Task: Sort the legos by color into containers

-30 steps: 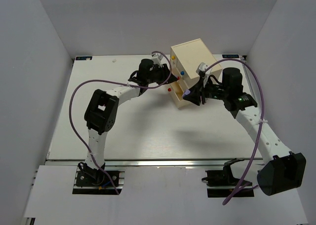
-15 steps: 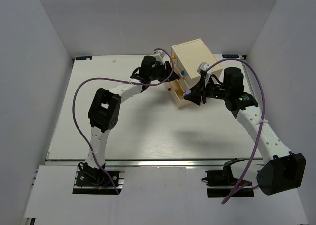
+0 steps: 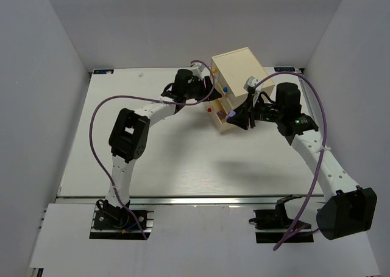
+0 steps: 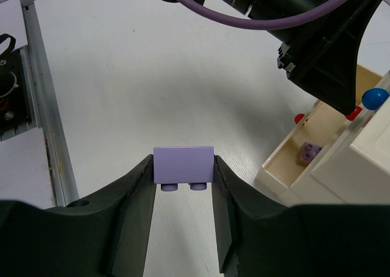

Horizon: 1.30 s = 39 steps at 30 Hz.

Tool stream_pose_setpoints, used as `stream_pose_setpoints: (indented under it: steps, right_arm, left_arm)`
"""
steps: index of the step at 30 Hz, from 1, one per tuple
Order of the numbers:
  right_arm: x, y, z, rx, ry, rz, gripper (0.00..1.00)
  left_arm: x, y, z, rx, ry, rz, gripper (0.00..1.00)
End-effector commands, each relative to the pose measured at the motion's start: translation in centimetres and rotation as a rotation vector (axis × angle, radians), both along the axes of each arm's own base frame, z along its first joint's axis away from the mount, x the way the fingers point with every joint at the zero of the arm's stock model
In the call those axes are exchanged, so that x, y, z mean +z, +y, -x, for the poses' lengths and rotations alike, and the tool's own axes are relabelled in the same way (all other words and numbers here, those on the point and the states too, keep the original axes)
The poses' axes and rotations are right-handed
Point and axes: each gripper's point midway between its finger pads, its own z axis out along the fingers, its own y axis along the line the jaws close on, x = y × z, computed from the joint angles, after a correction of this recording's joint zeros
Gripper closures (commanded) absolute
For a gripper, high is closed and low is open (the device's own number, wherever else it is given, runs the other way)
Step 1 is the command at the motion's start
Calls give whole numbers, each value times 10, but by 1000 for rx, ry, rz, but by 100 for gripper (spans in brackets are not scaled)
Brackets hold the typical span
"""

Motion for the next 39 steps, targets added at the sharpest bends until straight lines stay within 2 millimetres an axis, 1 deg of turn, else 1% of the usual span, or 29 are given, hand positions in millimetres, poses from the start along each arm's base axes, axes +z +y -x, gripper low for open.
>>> stream_pose_setpoints:
  steps: [1, 2, 3, 4, 5, 6, 7, 8, 10, 11, 12, 13, 14, 15, 16, 17, 18, 19, 20, 21, 22, 23, 24, 25, 28, 29, 31, 35, 39]
  right_arm:
    - [1, 1, -2, 12, -17, -5, 100]
    - [0, 1, -4, 17, -34, 6, 100]
    - [-1, 2, -3, 28, -49, 16, 100]
    - [-5, 2, -2, 41, -53, 32, 100]
    - [-6, 5, 1, 91, -108, 52, 100]
    - [-9, 7, 5, 127, -132, 69, 100]
    - [-18, 8, 9, 156, -126, 97, 100]
    - [-21, 10, 8, 200, -210, 136, 100]
    - [-31, 15, 15, 266, -269, 186, 100]
    - [-36, 15, 12, 276, -308, 224, 100]
    - [-40, 21, 11, 319, -387, 267, 100]
    - [-45, 21, 8, 329, -411, 306, 100]
    - [-49, 18, -2, 308, -442, 375, 100]
    - [-47, 19, -16, 296, -475, 421, 100]
    - [-47, 30, -16, 312, -493, 450, 100]
    - [-50, 23, -32, 255, -507, 541, 100]
    - [-52, 29, -37, 251, -529, 585, 100]
    - [-52, 32, -54, 212, -561, 664, 100]
    - [-53, 37, -58, 209, -584, 699, 100]
    - [-55, 37, -73, 180, -622, 776, 100]
    - [-56, 38, -80, 167, -645, 816, 100]
    - [-57, 42, -83, 166, -670, 846, 100]
    - [-63, 42, -92, 162, -680, 889, 100]
    - [-60, 38, -102, 140, -721, 962, 100]
    - [-69, 38, -116, 151, -757, 1079, 100]
    - [-67, 36, -121, 159, -784, 1111, 100]
    - [-74, 34, -126, 177, -788, 1160, 100]
    - [-77, 35, -131, 204, -811, 1194, 100]
    - [-95, 32, -133, 270, -811, 1252, 100]
  left_arm:
    - [27, -3, 5, -25, -48, 24, 45]
    - [37, 2, 4, -18, -61, 35, 47]
    - [48, 3, 6, -19, -84, 50, 56]
    - [57, 10, 6, -10, -95, 57, 65]
    - [77, 17, 13, 1, -123, 64, 74]
    - [82, 30, 14, 31, -116, 42, 90]
    - [89, 37, 18, 52, -123, 28, 96]
    - [103, 58, 25, 107, -157, 3, 99]
    - [105, 81, 41, 161, -149, -31, 100]
    - [103, 91, 50, 180, -152, -53, 100]
    - [100, 115, 67, 237, -145, -86, 100]
    - [92, 127, 77, 264, -126, -120, 87]
    - [86, 139, 87, 288, -124, -160, 77]
    - [74, 161, 107, 337, -100, -214, 65]
    - [69, 170, 118, 345, -92, -238, 50]
    - [61, 178, 130, 341, -80, -275, 46]
    - [57, 190, 146, 351, -87, -290, 43]
    - [54, 196, 155, 353, -93, -305, 41]
    - [49, 203, 163, 360, -87, -323, 40]
    - [48, 212, 174, 374, -109, -332, 39]
    - [48, 216, 180, 375, -112, -331, 39]
    - [47, 225, 182, 412, -125, -353, 37]
    - [47, 230, 185, 423, -137, -360, 35]
    - [48, 238, 189, 452, -154, -369, 34]
    - [61, 243, 192, 460, -198, -370, 32]
    - [62, 244, 193, 459, -200, -375, 32]
    - [63, 245, 195, 459, -199, -378, 32]
    - [65, 243, 198, 444, -207, -377, 31]
    - [66, 243, 199, 448, -207, -374, 31]
